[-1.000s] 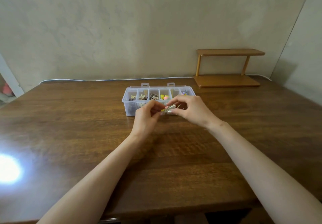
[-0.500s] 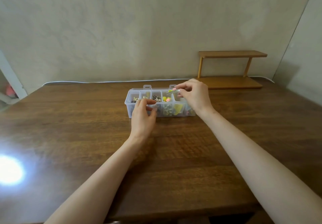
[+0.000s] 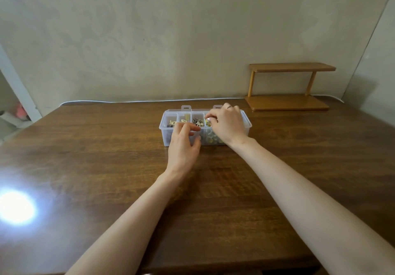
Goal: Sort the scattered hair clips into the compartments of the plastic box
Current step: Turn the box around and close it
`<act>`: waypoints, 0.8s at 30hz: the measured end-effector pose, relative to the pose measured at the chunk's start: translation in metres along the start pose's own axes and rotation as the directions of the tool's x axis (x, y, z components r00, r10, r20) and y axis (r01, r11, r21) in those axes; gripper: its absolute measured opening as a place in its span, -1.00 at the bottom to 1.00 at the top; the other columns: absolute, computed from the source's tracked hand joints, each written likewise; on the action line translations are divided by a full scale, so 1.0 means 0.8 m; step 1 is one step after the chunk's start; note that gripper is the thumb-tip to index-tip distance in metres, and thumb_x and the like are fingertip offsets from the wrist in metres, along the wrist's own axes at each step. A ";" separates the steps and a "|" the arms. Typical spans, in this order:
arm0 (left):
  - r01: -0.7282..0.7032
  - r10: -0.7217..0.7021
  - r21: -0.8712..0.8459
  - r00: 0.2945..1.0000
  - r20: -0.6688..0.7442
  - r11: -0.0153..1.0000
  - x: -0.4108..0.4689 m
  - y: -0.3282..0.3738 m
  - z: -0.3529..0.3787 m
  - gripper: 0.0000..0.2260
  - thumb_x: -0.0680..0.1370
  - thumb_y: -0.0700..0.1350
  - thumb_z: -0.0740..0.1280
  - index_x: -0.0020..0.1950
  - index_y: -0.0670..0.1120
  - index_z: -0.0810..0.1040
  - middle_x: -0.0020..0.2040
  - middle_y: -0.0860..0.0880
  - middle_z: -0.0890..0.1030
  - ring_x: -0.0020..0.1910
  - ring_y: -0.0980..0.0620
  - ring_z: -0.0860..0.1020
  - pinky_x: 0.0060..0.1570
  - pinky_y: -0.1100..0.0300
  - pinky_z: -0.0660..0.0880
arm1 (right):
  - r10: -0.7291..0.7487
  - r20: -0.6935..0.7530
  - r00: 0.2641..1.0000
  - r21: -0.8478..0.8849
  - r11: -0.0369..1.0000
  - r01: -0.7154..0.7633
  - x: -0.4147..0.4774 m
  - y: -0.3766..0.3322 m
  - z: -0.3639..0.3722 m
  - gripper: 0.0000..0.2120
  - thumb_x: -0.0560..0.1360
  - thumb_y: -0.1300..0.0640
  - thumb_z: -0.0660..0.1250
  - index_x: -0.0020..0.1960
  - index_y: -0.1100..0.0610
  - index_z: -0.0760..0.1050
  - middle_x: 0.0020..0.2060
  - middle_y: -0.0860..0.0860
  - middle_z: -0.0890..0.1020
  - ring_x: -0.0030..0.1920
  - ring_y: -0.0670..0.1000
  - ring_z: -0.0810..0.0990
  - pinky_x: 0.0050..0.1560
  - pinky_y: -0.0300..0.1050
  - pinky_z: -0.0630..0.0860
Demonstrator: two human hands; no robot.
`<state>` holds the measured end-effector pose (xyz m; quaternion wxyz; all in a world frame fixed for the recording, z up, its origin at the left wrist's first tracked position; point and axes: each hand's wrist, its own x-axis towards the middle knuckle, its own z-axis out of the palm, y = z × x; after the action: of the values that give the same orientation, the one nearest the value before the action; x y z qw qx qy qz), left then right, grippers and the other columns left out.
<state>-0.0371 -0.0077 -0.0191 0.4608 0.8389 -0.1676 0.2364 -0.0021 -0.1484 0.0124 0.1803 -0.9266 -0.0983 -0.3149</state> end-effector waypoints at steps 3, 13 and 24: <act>-0.002 0.002 0.007 1.000 0.012 1.000 0.000 0.000 0.002 -0.86 0.53 -0.22 0.31 0.08 -0.10 0.50 0.14 -0.01 0.43 0.10 0.10 0.48 0.08 0.12 0.55 | -0.060 -0.026 0.998 -0.011 0.998 0.060 -0.005 0.004 -0.006 -0.80 0.57 0.19 0.17 0.04 0.07 0.56 -0.08 0.08 0.64 0.07 0.08 0.49 0.08 -0.03 0.26; 0.048 -0.022 0.142 0.983 -0.184 0.989 0.040 -0.015 -0.030 -0.82 0.53 -0.21 0.26 0.11 -0.10 0.53 0.13 -0.04 0.51 0.18 -0.02 0.40 0.12 0.17 0.35 | 0.210 -0.189 0.959 0.214 0.962 -0.168 -0.010 0.053 -0.029 -0.84 0.53 0.21 0.27 0.02 0.11 0.61 -0.09 0.00 0.66 0.04 0.04 0.51 -0.05 -0.17 0.38; 0.664 -0.629 -0.278 0.747 0.215 0.694 0.108 -0.053 -0.047 -0.69 0.63 -0.06 0.11 0.17 -0.23 0.50 -0.06 -0.09 0.52 -0.09 -0.02 0.50 -0.08 0.15 0.42 | 0.609 0.473 0.636 0.684 0.202 -0.701 0.012 0.095 -0.020 -0.77 0.61 0.08 0.17 0.20 0.10 0.47 0.01 0.04 0.60 -0.01 0.00 0.58 -0.03 -0.07 0.53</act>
<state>0.0470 0.0413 0.0163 0.6415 0.7631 0.0770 -0.0165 0.0192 -0.2239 0.0096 0.7024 -0.6895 0.1600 -0.0756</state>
